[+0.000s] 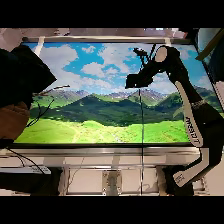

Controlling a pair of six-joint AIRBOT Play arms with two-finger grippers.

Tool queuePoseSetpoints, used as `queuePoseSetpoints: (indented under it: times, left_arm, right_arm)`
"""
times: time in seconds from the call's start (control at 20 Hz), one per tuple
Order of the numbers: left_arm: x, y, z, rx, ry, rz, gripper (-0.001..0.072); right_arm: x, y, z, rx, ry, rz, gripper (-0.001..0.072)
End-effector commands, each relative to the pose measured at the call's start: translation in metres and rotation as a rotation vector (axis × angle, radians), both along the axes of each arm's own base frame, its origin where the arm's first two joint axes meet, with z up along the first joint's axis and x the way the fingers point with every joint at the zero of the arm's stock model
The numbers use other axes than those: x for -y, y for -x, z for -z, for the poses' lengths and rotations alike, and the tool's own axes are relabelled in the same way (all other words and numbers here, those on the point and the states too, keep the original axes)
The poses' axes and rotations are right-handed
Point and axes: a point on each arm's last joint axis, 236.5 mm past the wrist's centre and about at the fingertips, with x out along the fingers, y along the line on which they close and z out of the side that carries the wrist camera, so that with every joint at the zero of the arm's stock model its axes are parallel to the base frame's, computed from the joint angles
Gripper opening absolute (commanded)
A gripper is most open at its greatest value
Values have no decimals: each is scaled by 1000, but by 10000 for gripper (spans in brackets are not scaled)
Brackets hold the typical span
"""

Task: Fold the clothes and pants, and hang the long-sleeved shirts on hangers.

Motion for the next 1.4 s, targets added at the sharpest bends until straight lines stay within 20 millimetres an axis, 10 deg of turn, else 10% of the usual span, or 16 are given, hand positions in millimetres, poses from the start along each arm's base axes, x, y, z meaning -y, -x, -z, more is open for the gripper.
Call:
queuePoseSetpoints:
  times: [0.0, 0.2, 0.4, 0.55, 0.6, 0.85, 0.95, 1.15, 1.35]
  left_arm:
    - [-15, 32, 11, -39, 57, -55, 614]
    - [-18, 32, 20, -10, 105, -79, 614]
    - [8, -29, 10, 217, 208, 6, 547]
    - [37, -60, 14, 247, 214, 138, 8]
    - [47, -65, 12, 247, 215, 169, 12]
    - [104, -78, -90, 358, 85, 349, 11]
    - [154, -75, -147, 409, 29, 456, 10]
    - [320, -65, -246, 563, -17, 790, 11]
    - [516, -29, -264, 606, 68, 1235, 10]
  right_arm:
    - [-1, -3, 2, 10, 11, -2, 587]
    - [-4, -14, -2, 57, -7, 15, 587]
    - [-6, -21, -4, 86, -16, 26, 587]
    - [-5, -21, -4, 84, -15, 27, 587]
    - [-4, -19, -3, 77, -11, 24, 587]
    - [31, 29, 6, -102, 148, -38, 523]
    - [67, 67, 10, -264, 302, -61, 523]
    - [98, 63, -2, -232, 374, 10, 523]
    - [129, 59, -25, -163, 361, -10, 437]
